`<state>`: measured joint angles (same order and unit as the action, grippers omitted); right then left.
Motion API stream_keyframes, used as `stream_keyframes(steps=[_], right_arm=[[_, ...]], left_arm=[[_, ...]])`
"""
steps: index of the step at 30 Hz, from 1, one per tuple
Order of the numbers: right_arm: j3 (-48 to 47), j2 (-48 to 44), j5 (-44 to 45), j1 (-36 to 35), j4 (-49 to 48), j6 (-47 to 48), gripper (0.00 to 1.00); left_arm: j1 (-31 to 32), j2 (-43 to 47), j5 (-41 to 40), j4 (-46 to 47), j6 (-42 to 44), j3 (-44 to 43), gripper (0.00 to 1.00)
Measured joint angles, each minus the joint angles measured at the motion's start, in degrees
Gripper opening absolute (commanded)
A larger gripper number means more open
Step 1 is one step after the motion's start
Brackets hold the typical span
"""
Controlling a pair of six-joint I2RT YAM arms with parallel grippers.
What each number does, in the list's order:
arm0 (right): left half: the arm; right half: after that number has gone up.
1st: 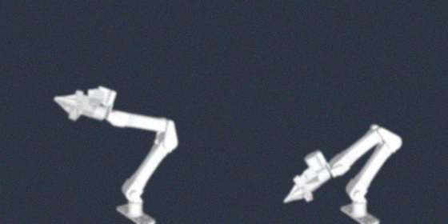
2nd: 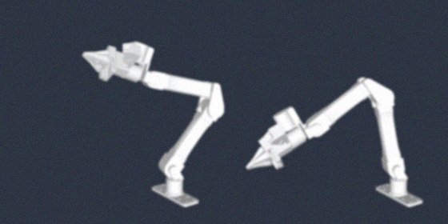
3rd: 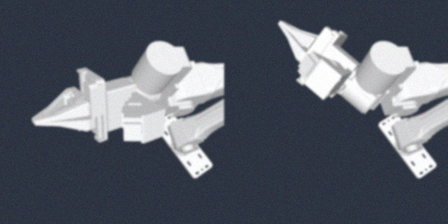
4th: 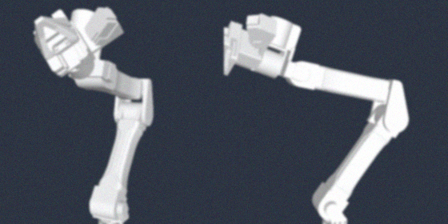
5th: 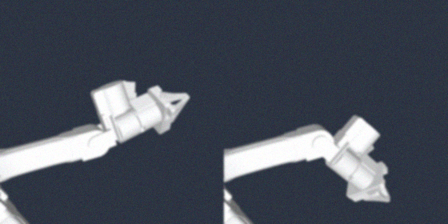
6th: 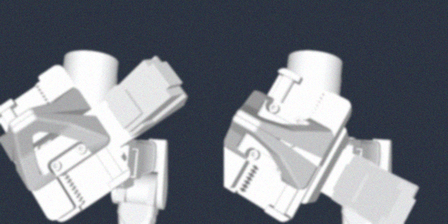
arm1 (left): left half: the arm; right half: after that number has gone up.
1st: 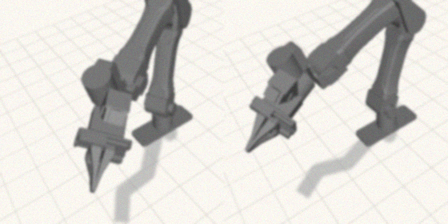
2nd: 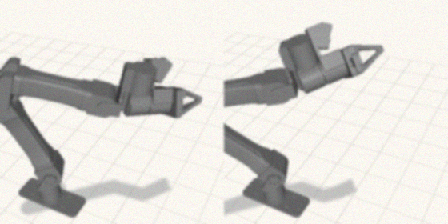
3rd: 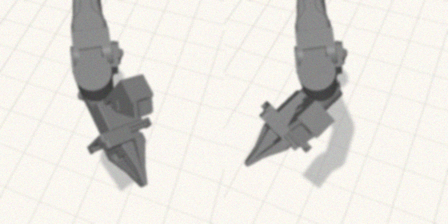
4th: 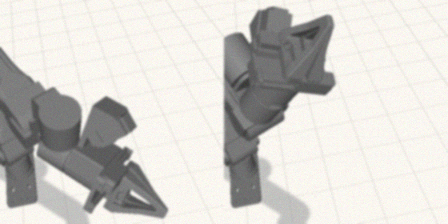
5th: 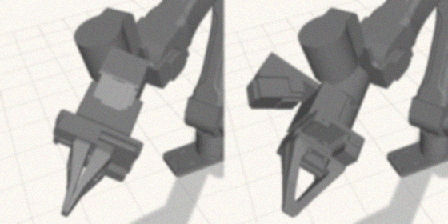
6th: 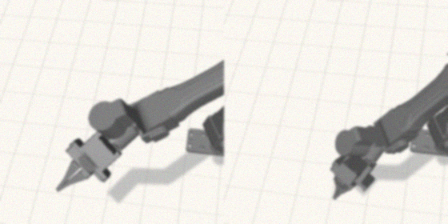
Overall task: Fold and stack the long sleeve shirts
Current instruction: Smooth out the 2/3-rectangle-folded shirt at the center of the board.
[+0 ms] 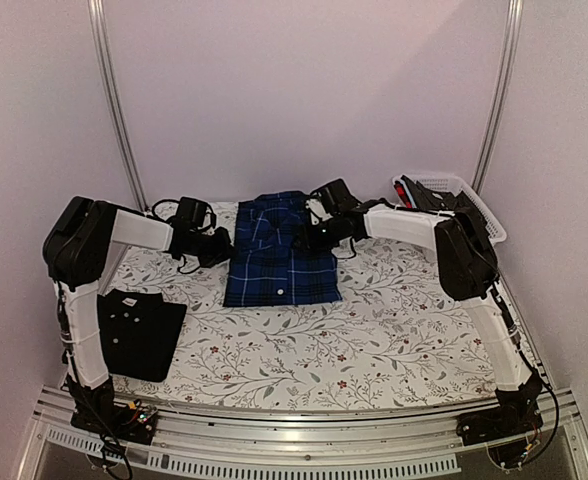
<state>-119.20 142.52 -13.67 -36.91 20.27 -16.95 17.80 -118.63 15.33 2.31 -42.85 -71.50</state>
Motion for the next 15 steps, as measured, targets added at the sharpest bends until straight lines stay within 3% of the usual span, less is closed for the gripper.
stream_keyframes(steps=[9, 15], right_arm=[[14.7, -12.4, -0.9, 5.9, -1.4, -0.2, 0.58], [23.2, -14.5, -4.5, 8.6, -3.1, -1.7, 0.57]], left_arm=[[-0.1, -1.0, 0.2, 0.3, -0.2, -0.3, 0.05], [-0.1, -1.0, 0.4, 0.4, -0.2, -0.7, 0.17]])
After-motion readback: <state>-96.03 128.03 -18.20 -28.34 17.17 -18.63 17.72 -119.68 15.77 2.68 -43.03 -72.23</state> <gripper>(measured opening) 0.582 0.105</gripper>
